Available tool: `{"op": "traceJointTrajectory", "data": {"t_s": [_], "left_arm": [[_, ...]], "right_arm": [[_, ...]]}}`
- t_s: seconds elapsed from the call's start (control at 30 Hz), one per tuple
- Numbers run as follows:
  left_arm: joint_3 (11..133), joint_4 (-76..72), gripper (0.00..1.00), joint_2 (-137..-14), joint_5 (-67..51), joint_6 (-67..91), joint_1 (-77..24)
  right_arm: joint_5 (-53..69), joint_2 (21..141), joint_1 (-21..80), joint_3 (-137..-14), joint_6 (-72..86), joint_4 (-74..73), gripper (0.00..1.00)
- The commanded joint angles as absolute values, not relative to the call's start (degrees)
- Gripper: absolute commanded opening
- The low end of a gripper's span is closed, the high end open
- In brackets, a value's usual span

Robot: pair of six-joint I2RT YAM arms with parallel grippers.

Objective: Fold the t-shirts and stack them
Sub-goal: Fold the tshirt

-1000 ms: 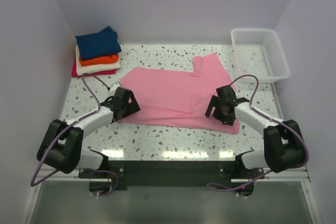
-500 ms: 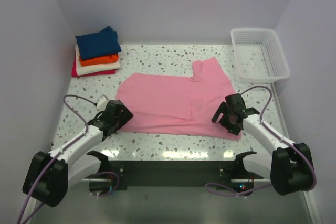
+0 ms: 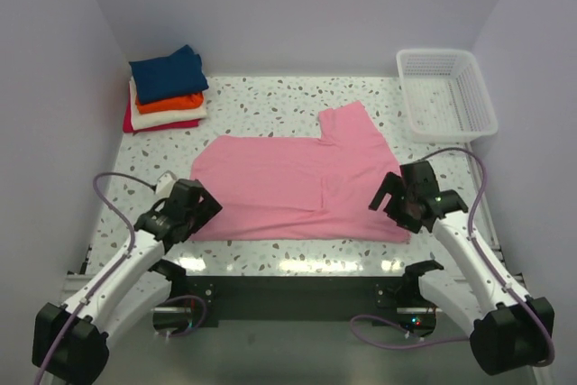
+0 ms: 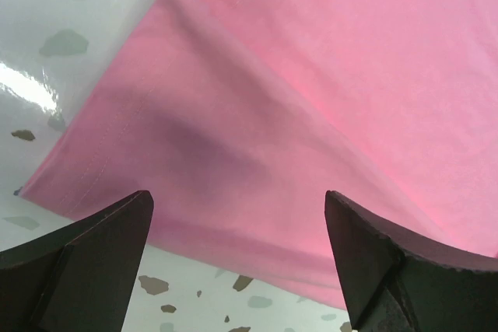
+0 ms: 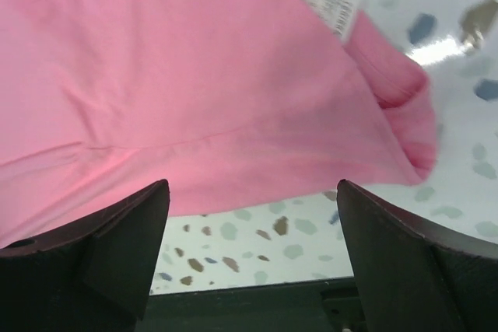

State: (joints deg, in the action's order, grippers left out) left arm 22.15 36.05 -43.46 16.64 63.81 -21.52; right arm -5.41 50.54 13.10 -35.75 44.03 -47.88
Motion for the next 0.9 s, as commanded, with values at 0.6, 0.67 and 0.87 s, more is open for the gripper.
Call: {"op": "traceJointTrajectory", "data": {"t_s": [0.6, 0.67, 0.87], "left_arm": [[78.6, 24.6, 0.76, -109.7, 1.1, 22.1, -3.6], [80.6, 24.4, 0.76, -112.5, 0.6, 20.7, -3.5], [81.6, 22.7, 0.76, -115.8, -5.4, 19.1, -3.5]], "right_arm": [[2.4, 90.9, 28.4, -68.6, 30.2, -24.9, 0.83], [3.0, 91.1, 28.5, -67.7, 30.0, -24.3, 0.83], [2.8, 90.8, 28.5, -65.2, 29.5, -23.1, 0.83]]}}
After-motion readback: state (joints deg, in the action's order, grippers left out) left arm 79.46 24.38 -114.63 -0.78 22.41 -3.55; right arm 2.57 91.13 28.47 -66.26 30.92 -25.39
